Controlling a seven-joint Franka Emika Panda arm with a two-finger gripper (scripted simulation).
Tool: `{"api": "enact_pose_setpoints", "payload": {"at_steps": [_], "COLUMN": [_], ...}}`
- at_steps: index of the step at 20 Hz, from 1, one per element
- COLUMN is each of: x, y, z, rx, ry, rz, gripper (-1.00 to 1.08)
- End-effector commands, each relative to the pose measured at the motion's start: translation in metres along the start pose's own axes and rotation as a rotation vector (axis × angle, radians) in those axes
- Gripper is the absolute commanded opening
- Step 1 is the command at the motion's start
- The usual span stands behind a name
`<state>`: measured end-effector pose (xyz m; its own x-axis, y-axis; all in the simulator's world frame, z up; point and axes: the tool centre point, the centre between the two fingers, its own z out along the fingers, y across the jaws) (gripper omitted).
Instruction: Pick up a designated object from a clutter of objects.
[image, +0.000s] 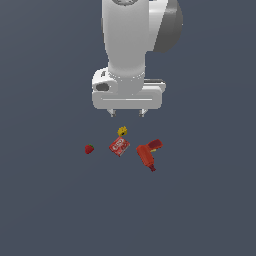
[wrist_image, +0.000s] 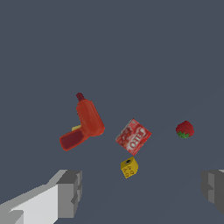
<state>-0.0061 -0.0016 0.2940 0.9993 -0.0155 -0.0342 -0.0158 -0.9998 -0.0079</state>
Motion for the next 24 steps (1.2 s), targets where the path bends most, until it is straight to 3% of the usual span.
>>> {"api": "enact_pose_setpoints", "payload": {"at_steps": [1,11,24], "x": [-0.001,-0.008,-0.038], "y": [0.0,0.005,0.017], "z": [0.003,0.04,0.122], "rx": [0.0,0.003,0.008], "ry": [0.0,0.004,0.015], "rz": [0.013,0.155,0.503], "gripper": [1.0,1.0,1.0]}}
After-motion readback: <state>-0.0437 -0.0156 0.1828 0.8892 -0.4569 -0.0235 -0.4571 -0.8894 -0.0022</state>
